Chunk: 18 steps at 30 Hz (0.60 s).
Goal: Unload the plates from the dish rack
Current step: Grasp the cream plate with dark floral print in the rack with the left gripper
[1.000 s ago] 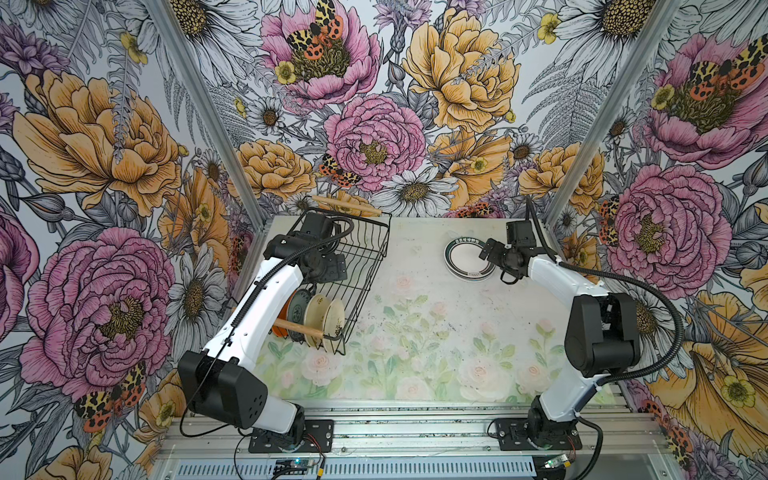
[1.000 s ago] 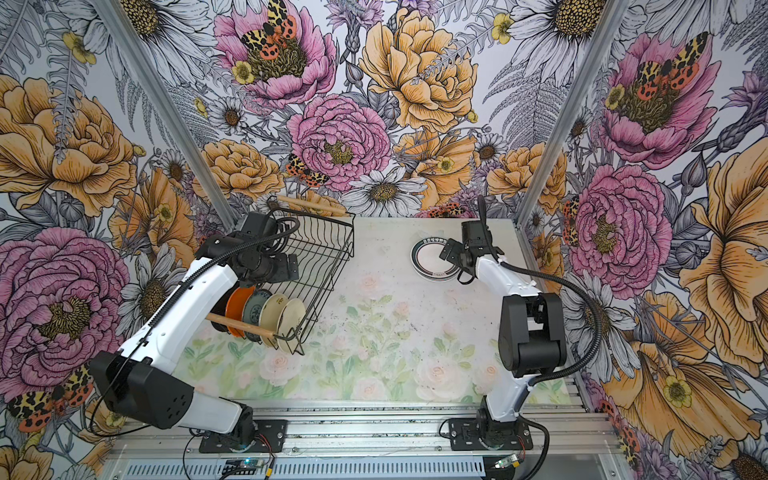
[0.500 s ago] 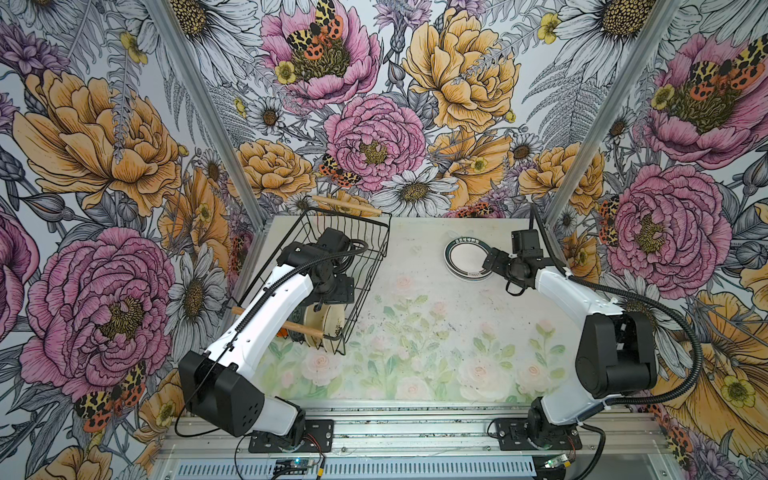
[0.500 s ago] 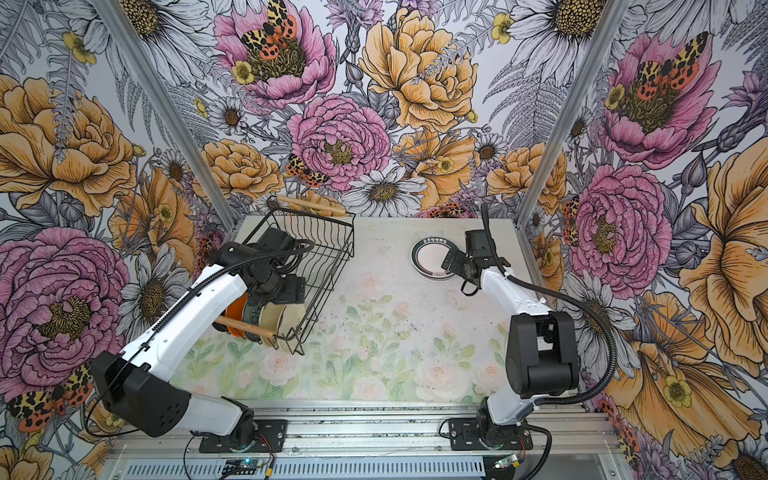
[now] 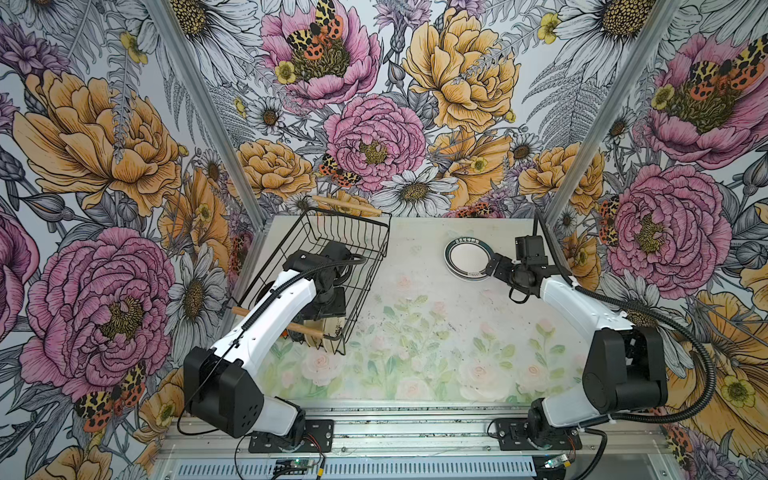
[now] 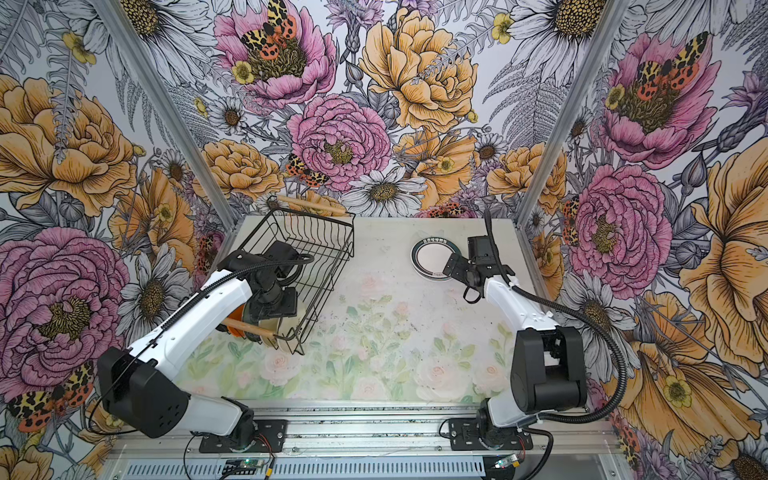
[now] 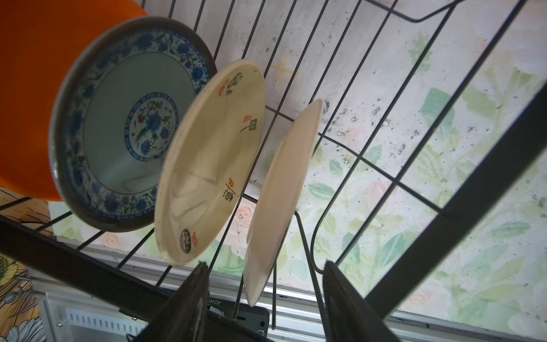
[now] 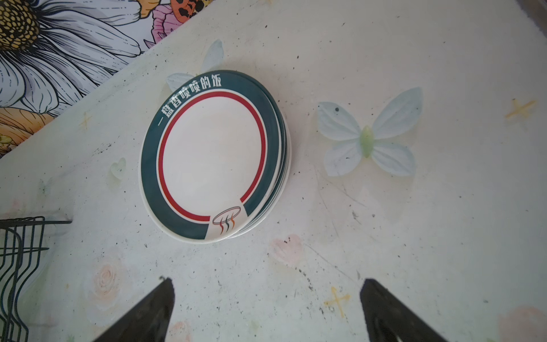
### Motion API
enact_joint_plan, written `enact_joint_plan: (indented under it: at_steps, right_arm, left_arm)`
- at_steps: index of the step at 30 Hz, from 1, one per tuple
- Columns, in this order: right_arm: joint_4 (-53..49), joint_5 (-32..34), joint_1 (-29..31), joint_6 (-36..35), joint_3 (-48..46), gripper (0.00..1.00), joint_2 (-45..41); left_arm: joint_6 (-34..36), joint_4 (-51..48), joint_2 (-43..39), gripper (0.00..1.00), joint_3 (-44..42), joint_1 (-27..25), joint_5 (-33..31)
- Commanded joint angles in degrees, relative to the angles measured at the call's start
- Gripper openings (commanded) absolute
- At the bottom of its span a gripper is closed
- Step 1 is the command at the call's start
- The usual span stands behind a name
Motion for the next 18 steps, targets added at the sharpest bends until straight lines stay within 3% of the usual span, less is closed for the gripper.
enact_joint_plan:
  at_steps: [1,3,18]
  right_arm:
    - [0.38,-0.34,0.38,-0.32,-0.62,1.00,-2.08]
    - [0.35,-0.43,0.34,-0.33,-0.93,1.00,-2.30]
    - [0.47,-0.18,0.40,-0.50,-2.95,1.00,-4.11]
  left_arm:
    - [-1.07,-0.26,-1.36,0.57,-1.13,0.13,-1.54]
    - [-1.49,-0.26,-1.36,0.51,-1.64,0.21,-1.53]
    - [-1.62,1.48,-0.66,0.34,-4.62,0.44,-3.41]
